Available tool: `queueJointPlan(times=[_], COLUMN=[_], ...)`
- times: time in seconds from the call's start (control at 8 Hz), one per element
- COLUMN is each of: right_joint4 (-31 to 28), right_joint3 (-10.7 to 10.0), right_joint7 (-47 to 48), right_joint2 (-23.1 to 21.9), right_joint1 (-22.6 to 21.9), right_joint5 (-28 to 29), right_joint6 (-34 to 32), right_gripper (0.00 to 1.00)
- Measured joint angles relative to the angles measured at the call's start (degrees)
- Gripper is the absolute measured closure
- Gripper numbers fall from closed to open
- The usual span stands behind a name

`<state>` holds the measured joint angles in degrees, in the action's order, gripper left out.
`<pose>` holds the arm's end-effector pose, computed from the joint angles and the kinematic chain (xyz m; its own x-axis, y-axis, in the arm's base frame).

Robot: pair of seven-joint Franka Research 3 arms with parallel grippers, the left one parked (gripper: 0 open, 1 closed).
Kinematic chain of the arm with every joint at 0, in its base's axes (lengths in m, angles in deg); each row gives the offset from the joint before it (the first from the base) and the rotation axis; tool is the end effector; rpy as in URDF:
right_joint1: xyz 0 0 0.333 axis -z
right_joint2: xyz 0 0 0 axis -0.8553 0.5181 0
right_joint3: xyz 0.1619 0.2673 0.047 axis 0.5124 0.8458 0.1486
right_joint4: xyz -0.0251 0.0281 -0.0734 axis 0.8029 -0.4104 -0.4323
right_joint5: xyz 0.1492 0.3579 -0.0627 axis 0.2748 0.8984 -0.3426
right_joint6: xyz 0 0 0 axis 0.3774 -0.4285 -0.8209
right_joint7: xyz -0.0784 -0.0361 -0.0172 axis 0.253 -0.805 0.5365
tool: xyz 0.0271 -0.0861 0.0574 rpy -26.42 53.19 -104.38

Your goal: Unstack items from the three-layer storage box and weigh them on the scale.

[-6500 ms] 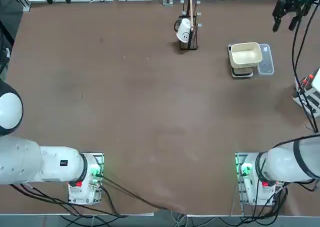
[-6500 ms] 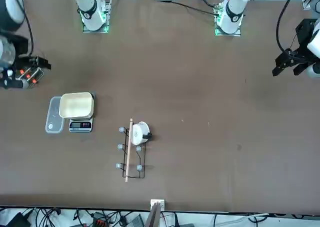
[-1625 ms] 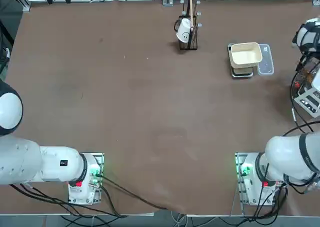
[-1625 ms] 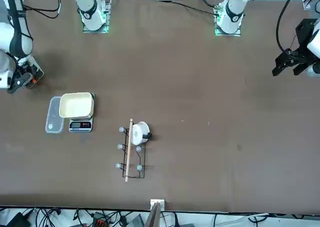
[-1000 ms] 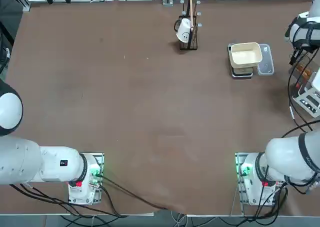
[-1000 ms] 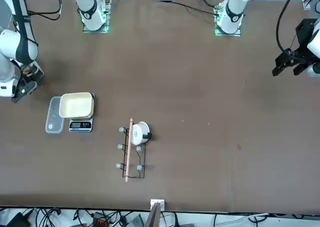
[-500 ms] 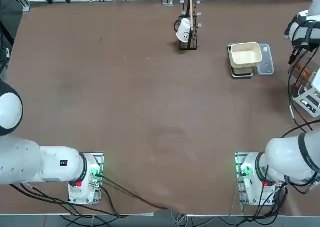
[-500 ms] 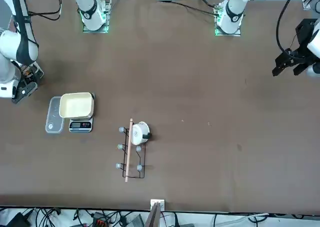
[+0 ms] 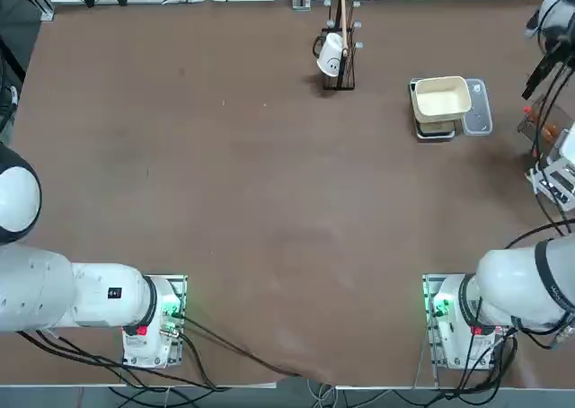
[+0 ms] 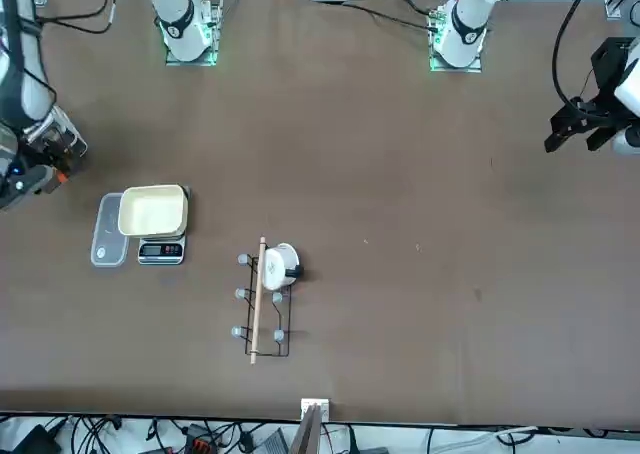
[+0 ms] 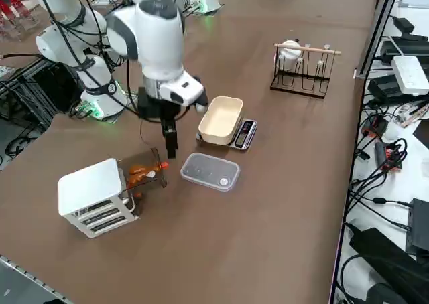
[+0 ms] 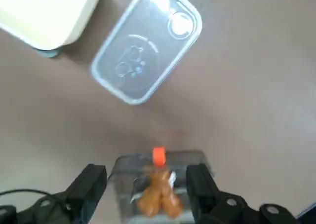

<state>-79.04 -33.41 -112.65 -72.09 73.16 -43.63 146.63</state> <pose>0.5364 -0.2247 0.3948 0.7783 0.5911 -0.2118 0.6050 -0.7963 0.0009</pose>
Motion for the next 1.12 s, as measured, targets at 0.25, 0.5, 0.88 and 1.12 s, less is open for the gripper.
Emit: queueJointPlan(times=[0.25,0.5,0.88,1.12], right_joint4=[0.43,-2.97,-7.96,-9.33], right_joint3=[-0.89,-1.43,-1.48,-1.48], right_joint7=[-2.44,-7.0,-8.86,-9.27], right_joint2=[-0.84,0.35,1.59,1.94], right_joint1=[1.94,5.61,6.78,6.95], right_joint5=[0.13,0.13,0.12,0.12], right_joint6=[-3.64,1.74,10.29,13.56], right_gripper=[0.11,0.14,0.23,0.26])
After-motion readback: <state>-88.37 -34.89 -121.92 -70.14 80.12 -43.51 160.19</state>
